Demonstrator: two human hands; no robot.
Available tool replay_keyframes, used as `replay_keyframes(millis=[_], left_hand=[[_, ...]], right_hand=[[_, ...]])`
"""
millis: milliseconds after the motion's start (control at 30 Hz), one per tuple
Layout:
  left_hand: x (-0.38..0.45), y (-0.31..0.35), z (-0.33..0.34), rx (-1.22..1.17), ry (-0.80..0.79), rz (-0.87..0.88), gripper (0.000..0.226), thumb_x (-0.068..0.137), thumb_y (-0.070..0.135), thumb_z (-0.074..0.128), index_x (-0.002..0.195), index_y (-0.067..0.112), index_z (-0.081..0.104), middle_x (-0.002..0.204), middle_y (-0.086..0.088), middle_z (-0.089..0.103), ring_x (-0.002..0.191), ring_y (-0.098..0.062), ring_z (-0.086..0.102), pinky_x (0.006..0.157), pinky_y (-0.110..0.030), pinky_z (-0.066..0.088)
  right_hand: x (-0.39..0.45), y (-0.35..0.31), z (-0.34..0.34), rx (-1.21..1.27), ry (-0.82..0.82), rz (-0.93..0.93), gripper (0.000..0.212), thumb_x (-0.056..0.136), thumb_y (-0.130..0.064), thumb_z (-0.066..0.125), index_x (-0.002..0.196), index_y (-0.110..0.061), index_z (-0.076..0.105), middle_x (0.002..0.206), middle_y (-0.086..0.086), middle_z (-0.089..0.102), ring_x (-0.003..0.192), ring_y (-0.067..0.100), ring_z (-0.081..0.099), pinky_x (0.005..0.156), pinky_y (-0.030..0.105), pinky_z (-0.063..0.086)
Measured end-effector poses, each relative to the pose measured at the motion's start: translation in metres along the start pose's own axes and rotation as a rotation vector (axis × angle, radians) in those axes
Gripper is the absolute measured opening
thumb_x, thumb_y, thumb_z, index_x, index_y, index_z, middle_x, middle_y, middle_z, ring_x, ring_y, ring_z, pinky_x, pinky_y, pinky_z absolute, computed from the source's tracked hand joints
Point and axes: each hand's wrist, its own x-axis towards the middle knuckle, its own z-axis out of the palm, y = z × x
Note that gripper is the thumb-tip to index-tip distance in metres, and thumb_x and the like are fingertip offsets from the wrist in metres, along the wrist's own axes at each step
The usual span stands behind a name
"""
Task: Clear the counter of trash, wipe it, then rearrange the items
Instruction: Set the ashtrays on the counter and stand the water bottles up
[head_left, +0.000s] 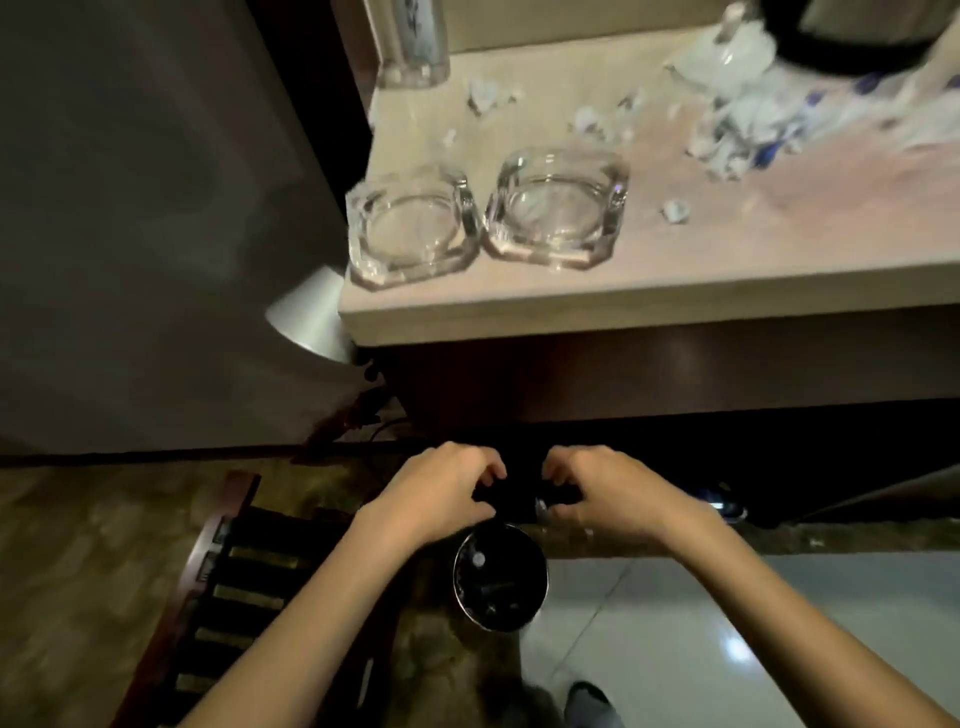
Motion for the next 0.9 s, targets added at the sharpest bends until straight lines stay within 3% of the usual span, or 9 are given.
replay_keyframes(millis=[200,433,533,733,900], left_hand=[[-0.030,0.031,-0.080,0.084,0.031,0.083,0.040,0.081,0.031,0.071,0.118,0.033,0.057,0.113,0.015,0.063,0.102,-0.006,0.060,0.090,-0.033,0.051],[-0.035,0.076,-0.144,0.071,0.058,0.218,0.040,0.079,0.026,0.074,0.116,0.027,0.060,0.108,0.010,0.066,0.091,-0.004,0.064,0.085,-0.025,0.052],[-0.026,0.102,-0.163,0.066,0.083,0.283,0.041,0.079,0.025,0.075,0.117,0.024,0.060,0.108,0.008,0.066,0.093,-0.005,0.064,0.085,-0.022,0.051],[0.006,0.159,-0.186,0.058,0.094,0.360,0.039,0.079,0.029,0.073,0.116,0.029,0.059,0.103,0.013,0.065,0.090,0.000,0.064,0.085,-0.022,0.053],[0.045,0.212,-0.204,0.033,0.104,0.391,0.037,0.082,0.026,0.072,0.117,0.025,0.060,0.104,0.009,0.066,0.092,-0.005,0.065,0.086,-0.026,0.053]], right_hand=[[-0.053,-0.037,-0.093,-0.019,0.073,-0.002,0.039,0.083,-0.039,0.068,0.118,-0.026,0.055,0.115,-0.007,0.062,0.107,0.013,0.059,0.091,0.034,0.049],[-0.105,-0.046,-0.161,-0.023,0.221,0.066,0.033,0.081,-0.041,0.070,0.109,-0.025,0.058,0.105,-0.009,0.064,0.096,0.009,0.061,0.084,0.028,0.050],[-0.124,-0.038,-0.184,-0.003,0.256,0.084,0.028,0.082,-0.038,0.071,0.105,-0.025,0.059,0.100,-0.009,0.065,0.093,0.009,0.062,0.083,0.027,0.050],[-0.146,-0.004,-0.230,-0.038,0.295,0.139,0.036,0.084,-0.037,0.069,0.116,-0.023,0.058,0.109,-0.008,0.064,0.099,0.008,0.059,0.091,0.029,0.049],[-0.152,0.040,-0.267,-0.076,0.297,0.169,0.038,0.085,-0.039,0.068,0.119,-0.024,0.058,0.111,-0.008,0.063,0.101,0.008,0.058,0.091,0.030,0.050]])
